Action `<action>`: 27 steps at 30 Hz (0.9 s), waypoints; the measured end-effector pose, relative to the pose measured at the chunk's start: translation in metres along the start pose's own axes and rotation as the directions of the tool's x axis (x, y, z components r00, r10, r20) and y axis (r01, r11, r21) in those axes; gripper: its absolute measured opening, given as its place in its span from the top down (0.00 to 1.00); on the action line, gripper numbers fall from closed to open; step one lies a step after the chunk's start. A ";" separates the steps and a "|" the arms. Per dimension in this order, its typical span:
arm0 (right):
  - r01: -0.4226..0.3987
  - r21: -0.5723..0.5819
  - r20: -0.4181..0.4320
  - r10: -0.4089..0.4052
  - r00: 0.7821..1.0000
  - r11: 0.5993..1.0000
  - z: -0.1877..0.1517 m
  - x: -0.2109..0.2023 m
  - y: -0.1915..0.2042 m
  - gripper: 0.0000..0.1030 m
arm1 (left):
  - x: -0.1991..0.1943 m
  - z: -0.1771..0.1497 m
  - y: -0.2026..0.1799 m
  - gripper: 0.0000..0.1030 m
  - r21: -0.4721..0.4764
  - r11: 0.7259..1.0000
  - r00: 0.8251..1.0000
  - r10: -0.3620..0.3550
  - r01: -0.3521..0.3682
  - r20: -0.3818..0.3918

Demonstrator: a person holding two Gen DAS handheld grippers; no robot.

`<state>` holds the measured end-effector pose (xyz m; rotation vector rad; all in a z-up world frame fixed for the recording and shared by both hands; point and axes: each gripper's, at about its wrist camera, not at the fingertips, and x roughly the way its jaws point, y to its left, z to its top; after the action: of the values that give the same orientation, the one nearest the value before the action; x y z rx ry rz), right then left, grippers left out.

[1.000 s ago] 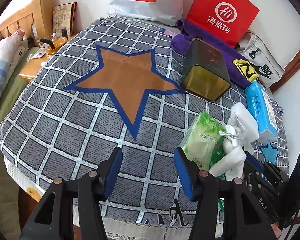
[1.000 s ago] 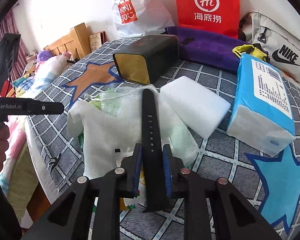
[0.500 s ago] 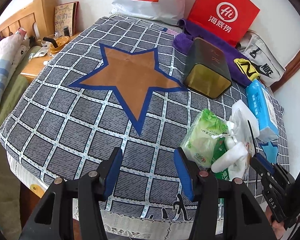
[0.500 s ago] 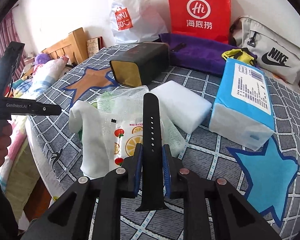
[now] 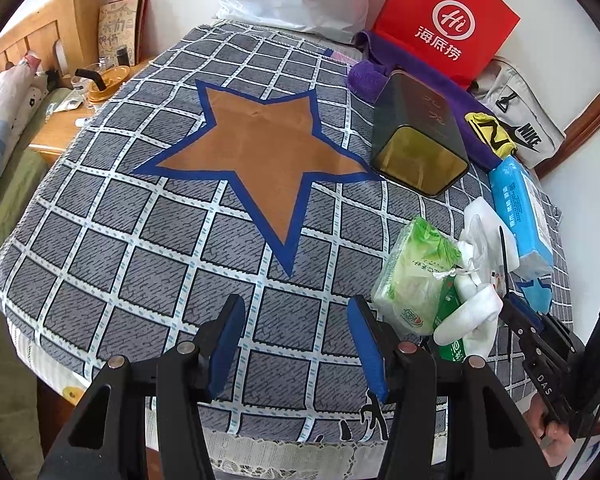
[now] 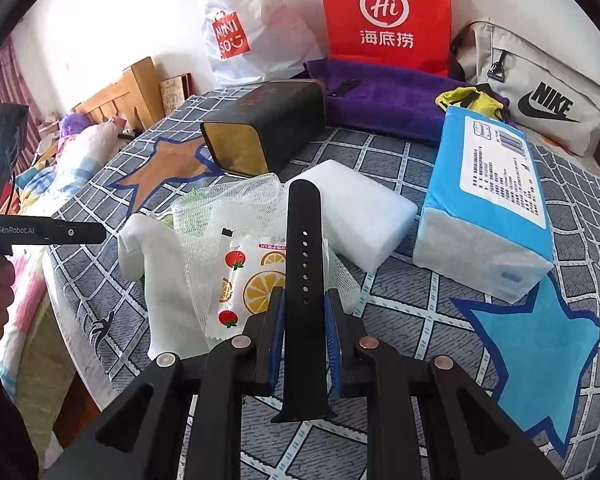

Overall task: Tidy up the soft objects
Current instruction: 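Lift the black watch strap with the right tool while the left tool closes on the green tissue pack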

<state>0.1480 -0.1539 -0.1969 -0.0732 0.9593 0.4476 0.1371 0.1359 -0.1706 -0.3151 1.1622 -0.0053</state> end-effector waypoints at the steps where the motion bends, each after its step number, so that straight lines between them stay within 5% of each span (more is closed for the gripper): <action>1: 0.003 -0.003 -0.001 -0.003 1.000 1.000 0.000 0.001 0.001 0.82 | 0.002 0.002 0.000 0.50 0.004 1.000 1.000 -0.008 0.008 -0.003; 13: 0.034 0.032 0.005 -0.035 0.999 0.999 0.000 0.007 0.004 0.82 | 0.020 0.022 -0.005 0.50 0.065 0.995 0.997 -0.073 0.075 -0.035; 27: 0.030 0.031 0.081 -0.032 0.996 0.999 -0.003 -0.040 0.004 0.82 | 0.003 0.006 -0.032 0.50 0.205 0.973 0.992 -0.119 0.109 0.038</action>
<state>0.1246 -0.1640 -0.1655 -0.0426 0.8829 0.4050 0.1487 0.1060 -0.1632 -0.1994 1.0823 -0.2150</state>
